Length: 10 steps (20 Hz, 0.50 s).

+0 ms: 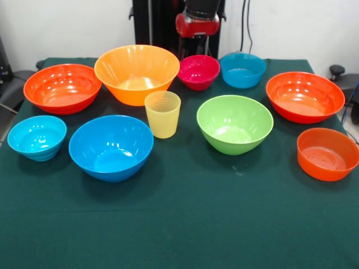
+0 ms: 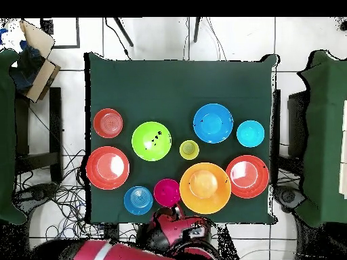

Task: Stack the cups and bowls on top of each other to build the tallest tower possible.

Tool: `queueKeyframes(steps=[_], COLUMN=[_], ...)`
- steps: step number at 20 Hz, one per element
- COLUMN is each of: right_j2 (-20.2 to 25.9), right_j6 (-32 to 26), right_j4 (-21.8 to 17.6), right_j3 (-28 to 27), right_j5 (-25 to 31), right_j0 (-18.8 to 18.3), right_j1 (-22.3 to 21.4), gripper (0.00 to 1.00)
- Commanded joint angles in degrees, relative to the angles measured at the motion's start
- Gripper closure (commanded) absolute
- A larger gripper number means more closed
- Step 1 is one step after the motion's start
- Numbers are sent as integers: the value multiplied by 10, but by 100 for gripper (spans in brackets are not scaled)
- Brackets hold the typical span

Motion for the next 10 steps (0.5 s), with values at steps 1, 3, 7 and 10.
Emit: queueKeyframes(steps=[1, 3, 7, 10], right_j2=[83, 91, 97, 98], right_j6=[80, 86, 95, 103], right_j4=[-25, -21, -7, 4], right_j3=[19, 18, 10, 2], right_j5=[23, 13, -10, -26], right_j0=[-28, -28, -16, -1], right_j1=[-76, -78, -67, -53], gripper=[0, 0, 0, 0])
